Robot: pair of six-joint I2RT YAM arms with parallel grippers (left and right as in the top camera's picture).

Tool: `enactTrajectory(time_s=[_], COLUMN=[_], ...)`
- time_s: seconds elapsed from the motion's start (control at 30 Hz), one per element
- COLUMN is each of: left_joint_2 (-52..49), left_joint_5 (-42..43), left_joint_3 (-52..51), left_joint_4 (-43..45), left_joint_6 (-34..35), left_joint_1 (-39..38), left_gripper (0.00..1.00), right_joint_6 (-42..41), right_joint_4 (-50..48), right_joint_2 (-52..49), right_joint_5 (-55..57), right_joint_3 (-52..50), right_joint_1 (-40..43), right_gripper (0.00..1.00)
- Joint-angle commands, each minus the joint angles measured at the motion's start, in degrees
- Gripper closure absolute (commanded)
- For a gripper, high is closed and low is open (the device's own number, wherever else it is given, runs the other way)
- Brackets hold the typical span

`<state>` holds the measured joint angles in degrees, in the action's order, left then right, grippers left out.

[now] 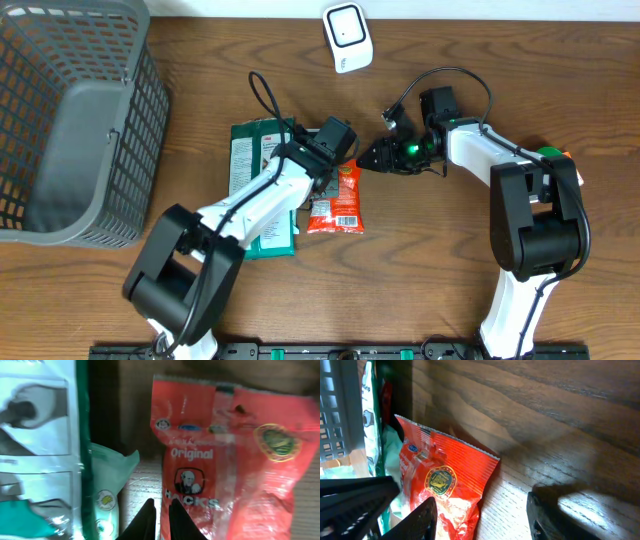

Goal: Scan the item barcode

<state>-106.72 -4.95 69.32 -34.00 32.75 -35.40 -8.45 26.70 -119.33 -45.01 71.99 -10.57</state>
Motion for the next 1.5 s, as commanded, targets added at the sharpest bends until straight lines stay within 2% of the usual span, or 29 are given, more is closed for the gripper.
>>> enactTrajectory(time_s=[0.0, 0.17, 0.3, 0.37, 0.57, 0.7, 0.77, 0.97, 1.1, 1.3, 1.47], left_joint_2=[-1.97, -1.97, -1.97, -1.95, -1.31, -1.18, -1.18, -1.22, -1.33, -1.57, -1.07], left_joint_5=[3.67, 9.88, 12.00, 11.80, 11.65, 6.34, 2.23, 5.27, 5.81, 5.84, 5.11], left_joint_3=[-0.85, -0.85, -0.85, -0.83, 0.76, 0.76, 0.66, -1.29, -2.38, -2.47, -1.66], left_joint_4=[0.66, 3.34, 4.72, 6.01, 5.16, 0.98, -1.97, -1.75, -1.38, -1.09, -1.70], left_joint_6=[0.98, 0.35, 0.42, 0.33, -0.11, -1.49, -1.68, -2.01, -2.01, -2.01, -4.04], left_joint_1=[-0.02, -0.13, -0.59, -0.94, -0.28, -0.28, -0.28, -1.46, -3.45, -5.57, -4.83], left_gripper=[0.87, 0.87, 0.87, 0.87, 0.87, 0.87, 0.87, 0.87, 0.86, 0.86, 0.86], right_joint_6=[0.79, 0.85, 2.56, 4.00, 5.18, 5.35, 5.05, -0.63, -4.74, -3.06, -2.62], right_joint_4=[0.85, 3.87, 10.47, 14.88, 19.98, 22.10, 20.96, 13.29, 10.91, 5.62, 5.64], right_joint_2=[-0.79, 1.38, 6.36, 8.44, 8.85, 8.85, 8.85, 8.85, 8.83, 8.81, 8.83], right_joint_5=[1.40, 0.13, 0.59, 0.61, 1.29, 3.67, 5.68, 6.32, 11.93, 13.49, 13.44], right_joint_3=[-0.22, 0.22, 0.22, 0.22, 0.20, -0.33, -2.16, -5.29, -5.68, -5.79, -5.79], right_joint_1=[-0.02, 1.60, 4.61, 6.23, 7.56, 5.84, 3.41, -0.79, -3.45, -5.40, -5.25], right_gripper=[0.47, 0.44, 0.39, 0.37, 0.34, 0.36, 0.38, 0.42, 0.45, 0.48, 0.50])
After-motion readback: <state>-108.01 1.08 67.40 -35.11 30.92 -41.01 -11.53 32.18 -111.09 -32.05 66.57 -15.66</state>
